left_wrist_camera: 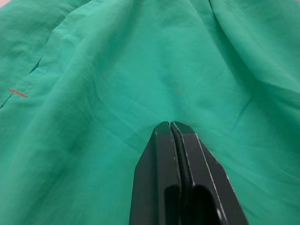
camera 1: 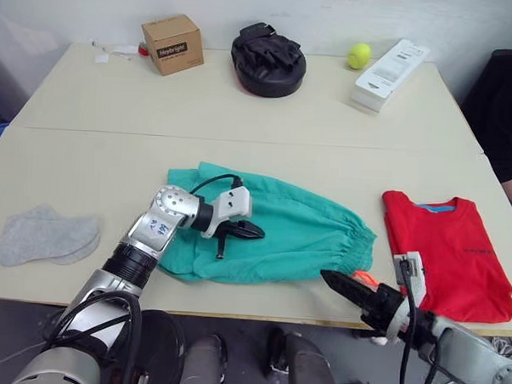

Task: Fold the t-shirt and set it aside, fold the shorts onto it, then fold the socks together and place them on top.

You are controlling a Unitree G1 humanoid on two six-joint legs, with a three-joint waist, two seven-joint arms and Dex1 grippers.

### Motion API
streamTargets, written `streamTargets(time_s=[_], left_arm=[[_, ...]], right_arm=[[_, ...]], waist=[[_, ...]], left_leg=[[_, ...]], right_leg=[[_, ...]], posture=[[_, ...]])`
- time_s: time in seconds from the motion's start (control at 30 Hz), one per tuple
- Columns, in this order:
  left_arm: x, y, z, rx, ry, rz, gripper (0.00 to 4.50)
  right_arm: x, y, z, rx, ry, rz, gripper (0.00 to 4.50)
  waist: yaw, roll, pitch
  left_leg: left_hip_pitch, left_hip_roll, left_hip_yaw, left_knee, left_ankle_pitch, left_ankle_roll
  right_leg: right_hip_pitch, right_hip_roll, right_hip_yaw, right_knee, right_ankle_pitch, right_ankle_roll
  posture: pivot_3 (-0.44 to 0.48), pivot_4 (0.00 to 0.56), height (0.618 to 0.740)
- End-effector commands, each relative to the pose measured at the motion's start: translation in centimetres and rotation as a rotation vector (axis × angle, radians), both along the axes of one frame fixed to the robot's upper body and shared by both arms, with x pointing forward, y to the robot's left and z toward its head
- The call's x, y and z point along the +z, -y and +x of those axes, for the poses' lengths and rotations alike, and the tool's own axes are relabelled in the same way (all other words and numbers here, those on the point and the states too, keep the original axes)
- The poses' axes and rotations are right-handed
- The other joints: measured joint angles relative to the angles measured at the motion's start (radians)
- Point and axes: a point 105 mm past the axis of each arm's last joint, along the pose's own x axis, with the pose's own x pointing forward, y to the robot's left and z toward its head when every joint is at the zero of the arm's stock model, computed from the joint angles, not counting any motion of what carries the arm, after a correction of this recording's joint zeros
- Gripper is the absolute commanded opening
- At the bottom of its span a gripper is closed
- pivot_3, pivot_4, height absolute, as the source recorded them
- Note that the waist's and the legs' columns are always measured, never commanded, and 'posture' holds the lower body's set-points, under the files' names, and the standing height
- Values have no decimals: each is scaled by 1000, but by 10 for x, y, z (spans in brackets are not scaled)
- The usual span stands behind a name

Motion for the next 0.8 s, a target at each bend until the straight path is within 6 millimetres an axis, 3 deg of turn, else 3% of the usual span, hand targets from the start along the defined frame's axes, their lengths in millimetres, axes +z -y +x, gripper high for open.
streamTargets(time_s=[0.03,0.23,0.27,0.33,0.43,0.57,0.7,0.8], left_arm=[[2,-3,-4,3,32,14,40],[-10,-9,4,92,41,67,40],[-11,-11,7,120,43,72,14],[-11,-13,11,152,44,69,0],[-10,-15,13,183,47,57,0],[-13,-20,12,215,37,51,0],[-18,-24,10,234,27,55,0],[-19,-25,10,255,22,50,0]], right_arm=[[-10,2,20,-96,-54,74,4500],[-13,-5,36,-108,-40,82,4500],[-12,-7,38,-97,-21,64,4325],[-8,-9,41,-74,15,34,3885],[0,-12,46,-44,91,-13,2806],[25,-20,56,13,241,-60,1393],[45,-33,61,133,432,-212,76],[59,-44,59,260,603,-345,34]], waist=[[-9,-1,0],[-19,-1,-1],[-19,-2,-2],[-18,-2,-3],[-18,-2,-3],[-21,-2,-3],[-19,-1,-3],[-19,-1,-3]], left_leg=[[0,0,0,1,0,0],[0,1,0,3,1,2],[0,1,1,3,1,2],[0,1,1,3,1,2],[0,1,1,3,1,2],[0,1,1,3,1,2],[1,1,2,3,1,2],[1,1,1,3,1,2]], right_leg=[[1,0,0,0,0,0],[3,0,2,0,1,2],[3,0,2,0,1,2],[3,0,2,0,1,2],[2,0,2,0,1,2],[-1,0,2,1,1,1],[-1,0,2,2,1,1],[-2,0,2,2,1,1]], posture=[[0,150,740],[0,150,740],[0,150,740],[0,150,740],[0,150,740],[0,150,740],[0,150,740],[0,150,740]])
